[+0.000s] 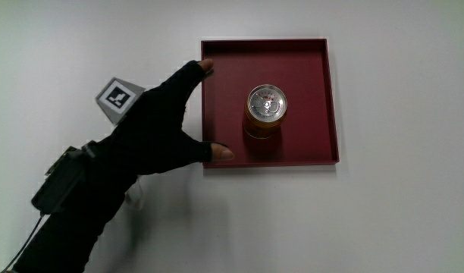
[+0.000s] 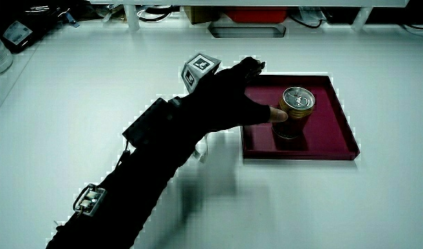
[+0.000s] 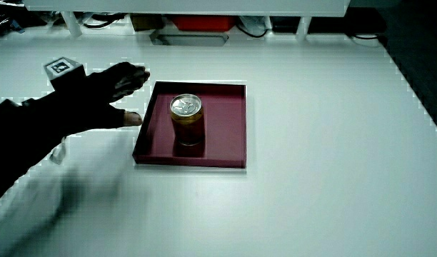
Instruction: Pick red bull from plate
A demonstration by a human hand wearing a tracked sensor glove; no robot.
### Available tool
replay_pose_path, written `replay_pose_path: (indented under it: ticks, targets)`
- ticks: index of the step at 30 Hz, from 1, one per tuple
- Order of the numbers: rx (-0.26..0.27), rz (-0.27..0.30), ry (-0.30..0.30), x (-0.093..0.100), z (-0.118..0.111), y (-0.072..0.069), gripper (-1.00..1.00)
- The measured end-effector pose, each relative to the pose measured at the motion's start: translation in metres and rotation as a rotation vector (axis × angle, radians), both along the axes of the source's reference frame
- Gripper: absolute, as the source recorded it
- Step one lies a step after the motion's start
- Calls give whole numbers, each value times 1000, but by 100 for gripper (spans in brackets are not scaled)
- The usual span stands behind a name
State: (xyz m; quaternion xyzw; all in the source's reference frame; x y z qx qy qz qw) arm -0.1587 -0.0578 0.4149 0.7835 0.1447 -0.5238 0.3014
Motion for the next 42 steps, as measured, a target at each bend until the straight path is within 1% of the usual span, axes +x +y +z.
replay_pose_path:
  ticks: [1,2,3,4,5,7,9,11,14,15,16,17,18,19,21,22,23,24,25,26,27,28,29,30,32,33,34,36,37,39,40,41,42]
  targets:
    - [-25,-6,-22,3,2,0,0]
    - [-36,-6,10,8,7,-1,0]
    - [-38,-7,-13,11,11,-2,0]
    - [-44,-11,-19,15,14,-2,0]
    - [-47,-15,9,19,16,-3,0]
    - [-53,-14,-19,26,23,-6,0]
    - [-60,-6,-13,34,26,-9,0]
    - [-50,-5,-1,41,30,-12,0]
    - [-41,3,42,51,39,-15,0]
    - [-81,-5,58,54,41,-15,0]
    - [-93,-5,77,58,42,-15,0]
    - [-87,5,76,62,44,-16,0]
    - [-52,13,39,64,47,-17,0]
    - [-38,19,27,66,51,-18,0]
    - [-41,24,22,70,56,-18,0]
    - [-49,22,33,72,58,-18,0]
    - [-39,23,31,73,61,-18,0]
    - [-43,23,27,73,64,-17,0]
    - [-42,20,31,74,65,-17,0]
    - [-55,18,31,74,64,-16,0]
    - [-45,19,36,74,68,-17,0]
    - [-49,17,42,74,68,-16,0]
    - [-56,13,33,74,67,-15,0]
    - [-52,16,38,75,67,-15,0]
    - [-44,6,37,75,68,-15,0]
    - [-26,-3,36,75,69,-15,0]
    - [-37,-12,18,75,67,-14,5]
    - [-13,-17,32,75,69,-14,14]
    - [-9,-33,18,75,68,-14,19]
    - [9,-53,23,75,67,-13,29]
    - [3,-61,22,75,66,-13,33]
    - [7,-64,4,75,66,-13,38]
    - [23,-62,13,75,68,-14,43]
